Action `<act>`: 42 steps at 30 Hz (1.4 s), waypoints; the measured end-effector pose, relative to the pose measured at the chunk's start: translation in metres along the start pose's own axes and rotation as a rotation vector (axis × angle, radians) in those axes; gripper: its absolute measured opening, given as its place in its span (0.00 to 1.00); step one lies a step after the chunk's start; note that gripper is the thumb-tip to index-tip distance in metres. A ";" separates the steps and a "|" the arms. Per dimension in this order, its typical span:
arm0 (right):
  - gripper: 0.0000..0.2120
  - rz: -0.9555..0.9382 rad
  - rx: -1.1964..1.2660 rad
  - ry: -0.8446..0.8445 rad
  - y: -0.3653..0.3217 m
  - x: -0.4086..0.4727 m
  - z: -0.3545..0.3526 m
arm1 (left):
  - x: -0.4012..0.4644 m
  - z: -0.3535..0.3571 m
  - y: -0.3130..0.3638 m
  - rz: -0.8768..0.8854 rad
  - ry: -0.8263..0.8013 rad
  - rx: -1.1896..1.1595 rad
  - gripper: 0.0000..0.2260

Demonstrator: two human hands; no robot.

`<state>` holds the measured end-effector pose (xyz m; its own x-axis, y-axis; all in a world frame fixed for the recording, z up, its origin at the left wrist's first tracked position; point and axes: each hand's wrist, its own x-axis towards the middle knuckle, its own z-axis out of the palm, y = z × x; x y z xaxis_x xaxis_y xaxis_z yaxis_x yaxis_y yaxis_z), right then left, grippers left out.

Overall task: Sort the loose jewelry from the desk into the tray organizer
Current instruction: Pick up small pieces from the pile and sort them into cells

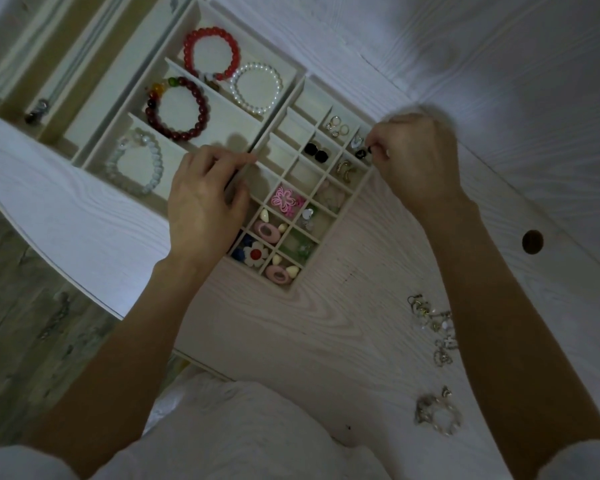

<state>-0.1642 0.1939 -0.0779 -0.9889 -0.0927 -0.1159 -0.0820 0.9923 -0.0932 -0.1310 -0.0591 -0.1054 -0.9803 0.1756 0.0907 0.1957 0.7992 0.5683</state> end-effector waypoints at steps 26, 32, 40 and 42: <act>0.10 0.080 -0.072 -0.076 -0.014 0.005 -0.002 | 0.000 0.000 -0.002 0.004 0.008 -0.009 0.14; 0.10 0.098 -0.053 -0.094 -0.015 0.007 -0.001 | 0.001 -0.001 -0.001 0.002 0.006 -0.017 0.15; 0.10 0.136 -0.038 -0.088 -0.014 0.007 -0.003 | 0.001 -0.001 -0.002 0.014 0.006 -0.018 0.14; 0.11 0.138 -0.001 -0.037 -0.012 0.005 -0.010 | 0.001 0.000 -0.002 0.013 0.008 -0.020 0.14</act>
<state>-0.1691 0.1822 -0.0673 -0.9856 0.0419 -0.1637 0.0545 0.9958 -0.0733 -0.1326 -0.0609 -0.1062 -0.9778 0.1815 0.1045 0.2081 0.7854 0.5830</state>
